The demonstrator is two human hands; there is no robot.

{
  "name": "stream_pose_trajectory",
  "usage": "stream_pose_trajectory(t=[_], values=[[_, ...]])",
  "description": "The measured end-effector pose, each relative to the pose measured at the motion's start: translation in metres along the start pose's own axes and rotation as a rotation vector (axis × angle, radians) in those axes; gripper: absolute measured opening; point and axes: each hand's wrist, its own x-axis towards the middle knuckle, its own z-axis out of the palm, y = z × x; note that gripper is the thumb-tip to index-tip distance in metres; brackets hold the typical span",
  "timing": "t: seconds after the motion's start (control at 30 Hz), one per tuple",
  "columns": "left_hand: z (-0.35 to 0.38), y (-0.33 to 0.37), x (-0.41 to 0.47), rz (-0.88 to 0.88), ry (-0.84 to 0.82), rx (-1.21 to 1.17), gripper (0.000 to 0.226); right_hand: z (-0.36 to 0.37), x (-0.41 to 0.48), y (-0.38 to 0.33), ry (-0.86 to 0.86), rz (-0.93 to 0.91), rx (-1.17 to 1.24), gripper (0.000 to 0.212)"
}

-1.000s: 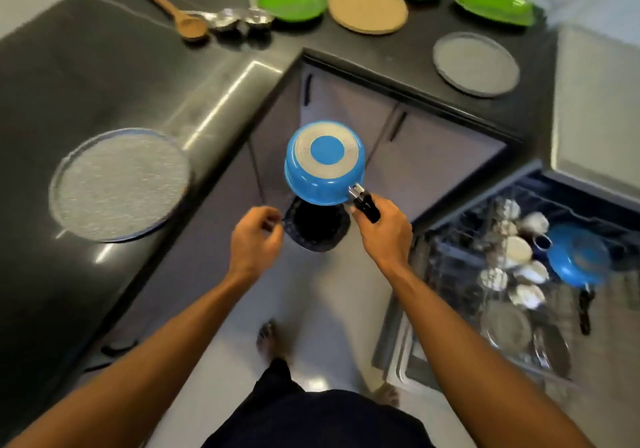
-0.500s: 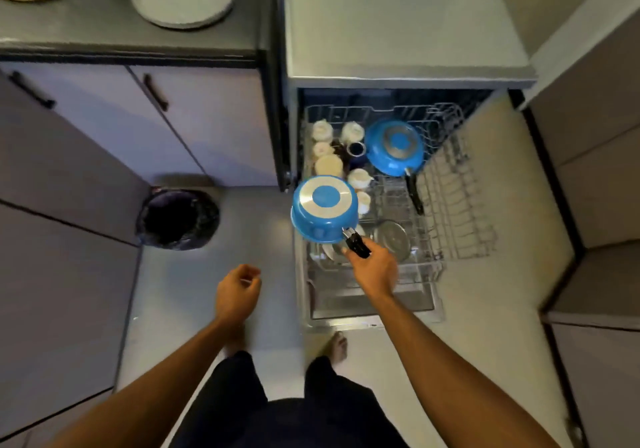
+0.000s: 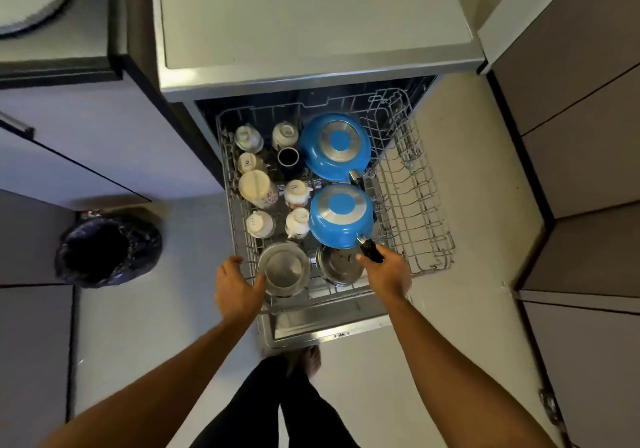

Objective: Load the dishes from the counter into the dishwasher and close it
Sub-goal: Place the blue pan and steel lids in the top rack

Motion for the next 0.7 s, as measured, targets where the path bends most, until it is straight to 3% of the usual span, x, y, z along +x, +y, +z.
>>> stream_pose_trajectory(t=[0.27,0.7], values=[[0.033,0.015,0.022,-0.031,0.158,-0.003,0.088,-0.005,0.068,0.020,-0.042,-0.143,-0.090,0.017],[0.051,0.017,0.031,-0.123,0.271,0.154,0.081,0.003,0.122,0.056,-0.189,-0.330,-0.128,0.023]])
